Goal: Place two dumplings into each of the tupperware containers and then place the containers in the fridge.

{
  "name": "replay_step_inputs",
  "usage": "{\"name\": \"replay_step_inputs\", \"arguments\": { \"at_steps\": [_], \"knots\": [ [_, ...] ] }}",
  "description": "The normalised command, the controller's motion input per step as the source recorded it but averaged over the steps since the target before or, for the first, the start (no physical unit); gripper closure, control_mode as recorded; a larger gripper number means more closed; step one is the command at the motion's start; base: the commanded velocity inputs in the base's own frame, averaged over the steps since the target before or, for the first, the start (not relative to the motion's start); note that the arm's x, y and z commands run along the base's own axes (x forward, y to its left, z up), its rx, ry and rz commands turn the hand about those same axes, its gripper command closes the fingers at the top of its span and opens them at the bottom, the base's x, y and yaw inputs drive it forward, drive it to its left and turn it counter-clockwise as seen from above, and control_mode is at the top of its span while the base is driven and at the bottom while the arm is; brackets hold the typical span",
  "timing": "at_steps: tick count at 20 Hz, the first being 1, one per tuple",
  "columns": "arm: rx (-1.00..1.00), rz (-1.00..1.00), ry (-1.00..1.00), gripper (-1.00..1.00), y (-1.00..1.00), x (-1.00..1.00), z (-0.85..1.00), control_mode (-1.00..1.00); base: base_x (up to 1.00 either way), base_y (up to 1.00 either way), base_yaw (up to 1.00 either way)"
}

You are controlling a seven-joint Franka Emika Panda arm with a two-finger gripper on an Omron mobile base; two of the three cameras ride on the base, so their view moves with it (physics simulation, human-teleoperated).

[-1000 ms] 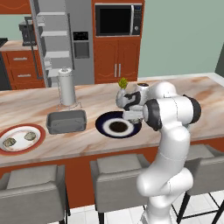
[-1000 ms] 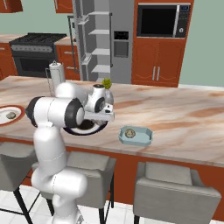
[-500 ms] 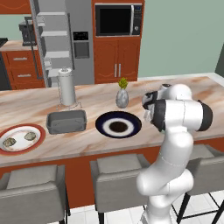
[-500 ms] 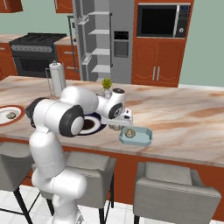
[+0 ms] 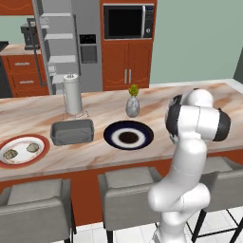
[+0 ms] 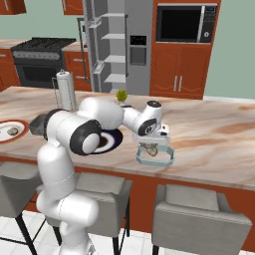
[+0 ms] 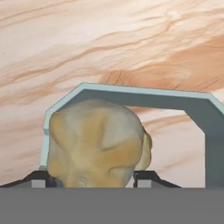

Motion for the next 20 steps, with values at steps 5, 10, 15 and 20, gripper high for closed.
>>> {"name": "replay_step_inputs", "arguments": {
  "at_steps": [5,10,15,20],
  "knots": [
    [0.00,0.00,0.00,1.00,-0.57,-0.05,0.00,-1.00,0.00,0.00,0.00],
    [0.00,0.00,0.00,1.00,-0.26,-0.51,0.00,-1.00,0.00,0.00,0.00],
    [0.00,0.00,-0.01,1.00,-0.08,-0.61,0.00,-1.00,0.00,0.00,0.00],
    [0.00,0.00,-0.08,1.00,0.27,-0.04,0.11,-1.00,0.00,0.00,0.00]
  ]
}}
